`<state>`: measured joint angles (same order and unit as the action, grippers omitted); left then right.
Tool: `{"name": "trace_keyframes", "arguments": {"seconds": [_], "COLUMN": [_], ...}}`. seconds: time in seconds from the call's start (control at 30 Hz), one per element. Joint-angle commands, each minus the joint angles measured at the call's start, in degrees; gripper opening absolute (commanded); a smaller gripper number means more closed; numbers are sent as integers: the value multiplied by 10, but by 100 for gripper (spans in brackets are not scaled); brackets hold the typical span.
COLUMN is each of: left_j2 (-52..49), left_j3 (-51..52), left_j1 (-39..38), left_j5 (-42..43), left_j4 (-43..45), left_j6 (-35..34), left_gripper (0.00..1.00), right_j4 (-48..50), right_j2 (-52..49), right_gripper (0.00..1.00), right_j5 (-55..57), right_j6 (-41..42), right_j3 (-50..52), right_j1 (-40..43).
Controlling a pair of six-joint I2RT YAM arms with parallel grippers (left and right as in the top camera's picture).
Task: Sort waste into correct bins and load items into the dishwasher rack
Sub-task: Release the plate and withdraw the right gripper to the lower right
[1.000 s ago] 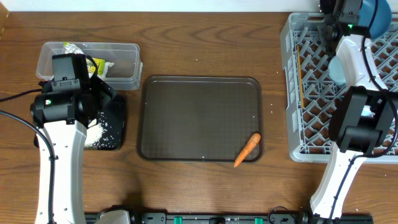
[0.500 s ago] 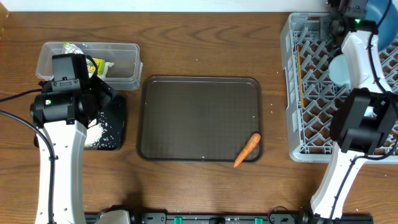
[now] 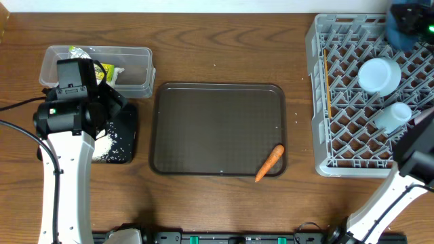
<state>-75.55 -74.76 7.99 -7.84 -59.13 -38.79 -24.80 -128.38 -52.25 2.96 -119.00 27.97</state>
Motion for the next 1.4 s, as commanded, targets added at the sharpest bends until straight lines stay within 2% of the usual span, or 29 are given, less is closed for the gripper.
{"name": "trace_keyframes", "arguments": {"seconds": [0.0, 0.23, 0.57, 0.7, 0.9, 1.1, 1.37], "left_j2": [-2, -2, -2, -2, -2, -2, -2], "left_j3": [-5, -5, -5, -5, -5, -5, -5], "left_j1": [0, 0, 0, 0, 0, 0, 0], "left_j5": [-3, -3, -3, -3, -3, -3, -3], "left_j4": [-2, -2, -2, -2, -2, -2, -2], "left_j6": [3, 3, 3, 3, 3, 3, 3], "left_gripper": [98, 98, 98, 98, 98, 98, 98], "right_j4": [4, 28, 87, 122, 141, 223, 206], "right_j2": [15, 15, 15, 15, 15, 15, 5], "right_gripper": [1, 1, 1, 1, 1, 1, 1], "right_j5": [-124, -185, -233, -260, -256, -253, -236], "right_j6": [23, 75, 248, 286, 289, 354, 342], "right_j3": [10, 32, 55, 55, 55, 55, 56], "right_j1": [23, 60, 90, 91, 72, 49, 54]}}
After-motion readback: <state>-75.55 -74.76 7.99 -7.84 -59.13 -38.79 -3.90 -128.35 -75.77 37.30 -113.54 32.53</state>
